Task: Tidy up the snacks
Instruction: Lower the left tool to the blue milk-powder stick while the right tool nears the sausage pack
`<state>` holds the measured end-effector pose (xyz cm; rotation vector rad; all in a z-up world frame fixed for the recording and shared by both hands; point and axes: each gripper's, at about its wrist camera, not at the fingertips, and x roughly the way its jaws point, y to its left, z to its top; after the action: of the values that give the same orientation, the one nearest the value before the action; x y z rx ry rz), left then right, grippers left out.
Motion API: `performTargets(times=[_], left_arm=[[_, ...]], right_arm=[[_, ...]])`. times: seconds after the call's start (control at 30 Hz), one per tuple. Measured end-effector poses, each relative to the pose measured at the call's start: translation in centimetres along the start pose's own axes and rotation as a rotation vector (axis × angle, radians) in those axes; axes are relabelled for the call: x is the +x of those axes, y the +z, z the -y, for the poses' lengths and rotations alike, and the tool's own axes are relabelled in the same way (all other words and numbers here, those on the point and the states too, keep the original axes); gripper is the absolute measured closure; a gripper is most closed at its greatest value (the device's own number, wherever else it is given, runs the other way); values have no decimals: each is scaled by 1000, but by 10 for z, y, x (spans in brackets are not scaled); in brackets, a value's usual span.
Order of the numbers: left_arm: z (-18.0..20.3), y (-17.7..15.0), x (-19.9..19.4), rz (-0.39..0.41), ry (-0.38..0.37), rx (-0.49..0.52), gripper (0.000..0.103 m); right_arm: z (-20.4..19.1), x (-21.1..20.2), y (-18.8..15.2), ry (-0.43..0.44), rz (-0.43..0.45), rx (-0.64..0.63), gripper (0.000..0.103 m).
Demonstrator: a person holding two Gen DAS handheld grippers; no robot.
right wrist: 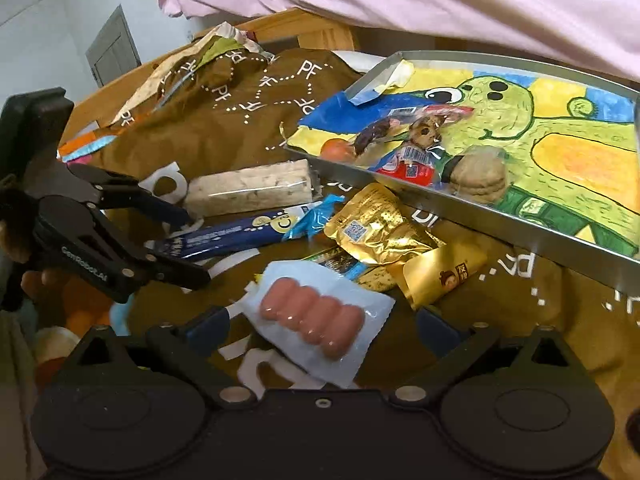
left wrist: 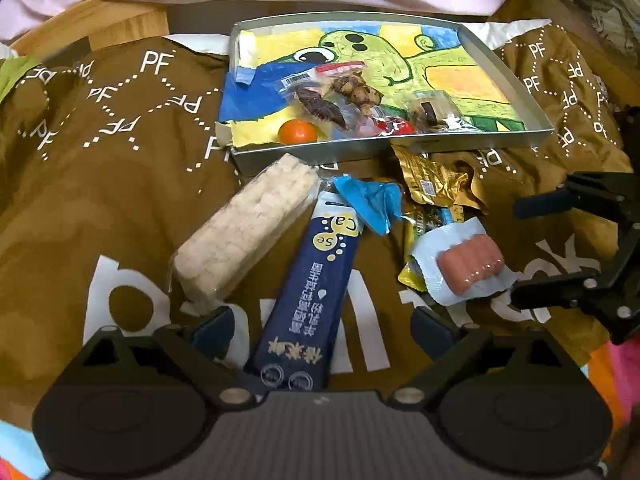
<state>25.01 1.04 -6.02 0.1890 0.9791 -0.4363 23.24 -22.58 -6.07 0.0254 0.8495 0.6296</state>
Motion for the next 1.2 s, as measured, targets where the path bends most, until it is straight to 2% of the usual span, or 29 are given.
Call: performTargets(times=[0.23,0.3,0.4,0.57,0.73,0.8,0.9,0.97,1.1,1.2], left_arm=[[-6,4,16,-9,31,-19,20],[-8,5,15,-3,31,-44,31],[-11,4,15,-12,4,-68,46],[-12,1,6,-57,-33,-152,56],[-8,-3,-1,-57,-16,-157,53],[-7,-2,1,-48,1,-147,43],[-4,2,6,-22,31,-116,34],[-4,4,11,-17,42,-102,34],[-3,6,16,-8,42,-75,34],[-6,6,18,-11,34,-81,38]], right_arm=[[3,18,-6,52,15,61,6],[1,17,-6,49,14,56,12],[-3,14,-3,48,-27,46,21],[-19,2,-8,95,-98,4,21],[-36,-6,-9,-7,-26,-134,13],[-34,-1,-6,-14,4,-155,12],[-26,12,-1,7,6,-137,11],[-25,20,0,49,4,-141,11],[-26,31,6,66,21,-186,9],[-32,35,10,44,-8,-212,14]])
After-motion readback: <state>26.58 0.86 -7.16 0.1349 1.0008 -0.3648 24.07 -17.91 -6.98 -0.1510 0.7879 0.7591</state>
